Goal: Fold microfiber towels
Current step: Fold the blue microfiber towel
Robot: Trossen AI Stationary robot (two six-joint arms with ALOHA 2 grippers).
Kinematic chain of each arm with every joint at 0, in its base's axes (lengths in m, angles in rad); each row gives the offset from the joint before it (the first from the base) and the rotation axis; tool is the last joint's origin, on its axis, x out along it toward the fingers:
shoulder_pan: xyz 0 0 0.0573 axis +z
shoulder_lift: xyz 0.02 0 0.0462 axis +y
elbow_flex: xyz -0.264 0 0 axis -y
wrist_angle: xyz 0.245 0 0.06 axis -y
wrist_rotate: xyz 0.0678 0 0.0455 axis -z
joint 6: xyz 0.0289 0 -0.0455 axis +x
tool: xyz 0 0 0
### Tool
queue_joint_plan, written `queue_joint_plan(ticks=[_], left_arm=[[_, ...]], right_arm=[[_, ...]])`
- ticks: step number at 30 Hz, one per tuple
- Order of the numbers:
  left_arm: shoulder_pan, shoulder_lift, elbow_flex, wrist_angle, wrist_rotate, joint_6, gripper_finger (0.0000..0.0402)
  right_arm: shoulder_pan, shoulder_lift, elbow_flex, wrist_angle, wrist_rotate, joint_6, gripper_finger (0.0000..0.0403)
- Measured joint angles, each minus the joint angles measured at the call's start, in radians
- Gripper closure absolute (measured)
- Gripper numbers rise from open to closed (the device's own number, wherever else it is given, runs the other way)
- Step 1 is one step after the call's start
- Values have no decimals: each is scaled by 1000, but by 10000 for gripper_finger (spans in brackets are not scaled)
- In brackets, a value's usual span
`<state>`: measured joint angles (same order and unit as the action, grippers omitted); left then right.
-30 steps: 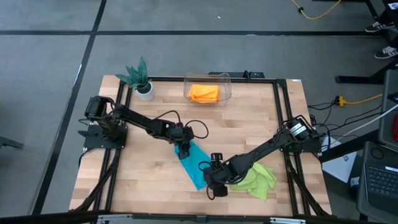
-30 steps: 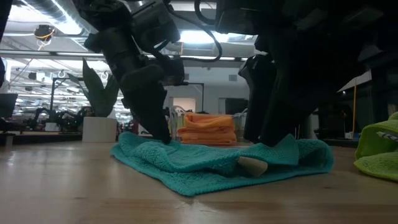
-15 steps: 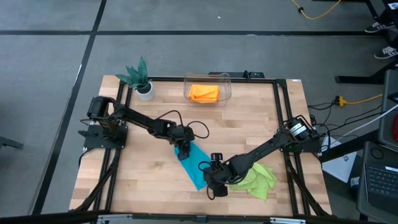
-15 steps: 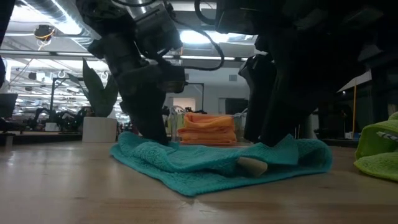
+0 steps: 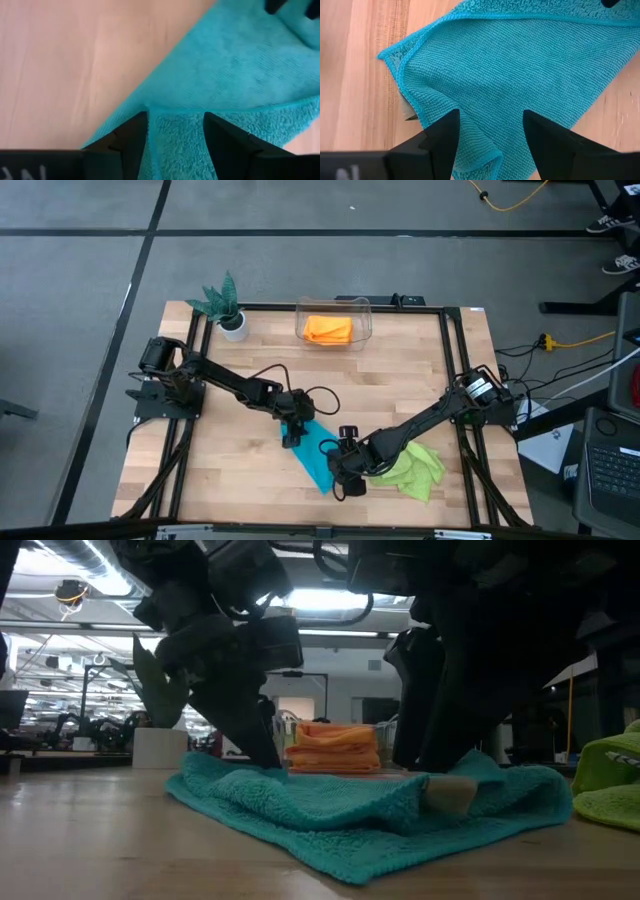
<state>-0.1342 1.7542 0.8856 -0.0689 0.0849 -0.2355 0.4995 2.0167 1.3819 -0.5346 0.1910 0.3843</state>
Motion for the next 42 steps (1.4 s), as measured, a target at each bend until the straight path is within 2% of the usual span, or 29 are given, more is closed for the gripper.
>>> queue_joint_plan(ticks=[10,20,26,33,42], left_arm=[[-11,0,0,-57,-9,32,249],[-13,0,0,-53,-13,49,264],[-13,0,0,-53,-10,82,307],[-13,0,0,-53,-20,99,392],[-17,0,0,-54,-76,115,400]], right_arm=[[0,0,0,-1,0,0,183],[-5,0,0,0,0,-2,183],[-5,0,0,0,0,0,183],[-5,0,0,0,0,0,183],[0,0,3,2,18,-21,183]])
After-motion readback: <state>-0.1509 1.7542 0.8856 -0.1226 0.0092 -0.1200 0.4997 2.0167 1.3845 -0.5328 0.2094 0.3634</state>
